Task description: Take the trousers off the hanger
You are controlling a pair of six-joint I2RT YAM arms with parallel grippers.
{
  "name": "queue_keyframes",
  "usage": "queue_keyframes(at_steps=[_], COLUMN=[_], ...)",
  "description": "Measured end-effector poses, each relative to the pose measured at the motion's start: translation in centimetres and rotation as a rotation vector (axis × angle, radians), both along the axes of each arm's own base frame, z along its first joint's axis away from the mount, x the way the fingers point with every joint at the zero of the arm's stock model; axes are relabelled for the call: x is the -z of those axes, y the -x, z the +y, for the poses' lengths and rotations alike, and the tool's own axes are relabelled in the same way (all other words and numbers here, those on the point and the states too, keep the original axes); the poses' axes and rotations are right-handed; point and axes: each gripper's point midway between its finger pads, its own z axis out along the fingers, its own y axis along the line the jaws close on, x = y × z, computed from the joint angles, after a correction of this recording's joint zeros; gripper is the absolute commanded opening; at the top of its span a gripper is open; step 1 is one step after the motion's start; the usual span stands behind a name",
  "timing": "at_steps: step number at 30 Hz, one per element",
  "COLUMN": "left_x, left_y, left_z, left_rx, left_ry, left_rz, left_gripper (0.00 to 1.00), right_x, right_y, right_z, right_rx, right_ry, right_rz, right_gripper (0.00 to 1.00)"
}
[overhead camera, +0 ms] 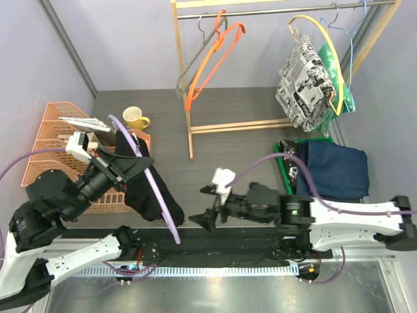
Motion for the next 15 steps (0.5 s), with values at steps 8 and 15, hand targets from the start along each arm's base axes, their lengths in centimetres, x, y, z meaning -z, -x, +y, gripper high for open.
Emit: queue_keyframes(at_steps=[8,15], left_x=[-1.6,-1.5], left_y=[0.6,0.6], left_z=[0.9,0.9], left_rx=[-0.006,-0.004], left_ry=[0.024,0.031], left_rz=[-0.006,0.007], left_gripper=[0.0,0.0], right_x=[6.0,1.3], right_y=[0.4,1.9], right_z=[3.4,5.0], right_rx=[-0.08,-0.17], right_ry=[0.108,-0.068], right_rz=[-0.063,-0.093], right_gripper=[0.93,0.93])
